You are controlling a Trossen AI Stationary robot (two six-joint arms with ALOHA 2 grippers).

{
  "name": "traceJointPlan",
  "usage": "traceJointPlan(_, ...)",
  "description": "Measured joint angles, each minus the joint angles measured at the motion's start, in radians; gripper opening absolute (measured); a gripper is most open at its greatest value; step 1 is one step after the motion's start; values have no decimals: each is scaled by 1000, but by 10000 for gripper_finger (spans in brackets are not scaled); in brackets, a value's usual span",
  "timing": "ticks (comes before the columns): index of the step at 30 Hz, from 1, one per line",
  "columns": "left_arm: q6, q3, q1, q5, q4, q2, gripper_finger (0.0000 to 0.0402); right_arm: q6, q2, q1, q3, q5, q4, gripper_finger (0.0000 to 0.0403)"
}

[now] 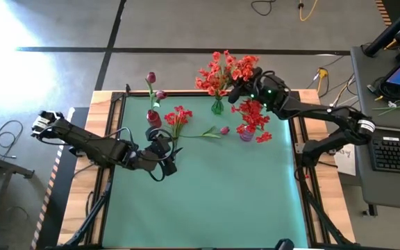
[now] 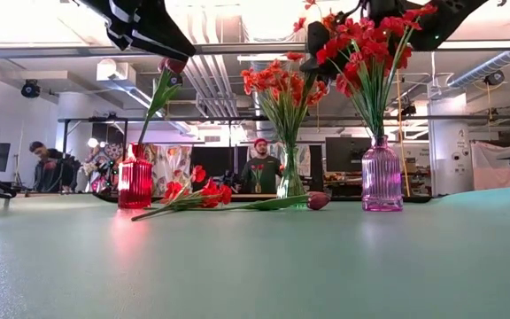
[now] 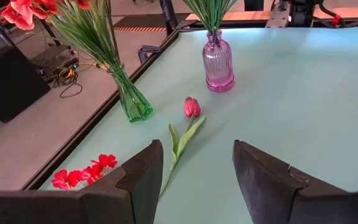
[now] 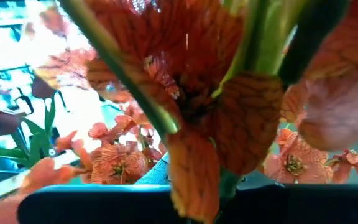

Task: Sort flowers into vase by color
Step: Put the orange flowers into the green flower vase

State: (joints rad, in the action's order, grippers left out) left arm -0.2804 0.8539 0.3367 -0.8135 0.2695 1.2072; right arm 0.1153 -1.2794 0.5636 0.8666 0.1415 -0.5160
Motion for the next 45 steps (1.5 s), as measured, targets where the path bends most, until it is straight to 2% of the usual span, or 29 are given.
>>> traceJointPlan(10, 0, 0, 0, 0, 0, 0, 180, 0, -96, 0, 91, 9, 76, 18)
traceJointPlan(31, 1, 0, 0, 0, 0, 0, 180, -11, -105, 0, 129, 15, 183, 22)
traceJointPlan(34, 1, 0, 0, 0, 0, 0, 180, -12, -104, 0, 129, 15, 212, 44)
traceJointPlan(41, 1, 0, 0, 0, 0, 0, 180, -12, -104, 0, 127, 7, 248, 138)
traceJointPlan(45, 1, 0, 0, 0, 0, 0, 180, -34, -91, 0, 127, 7, 275, 176)
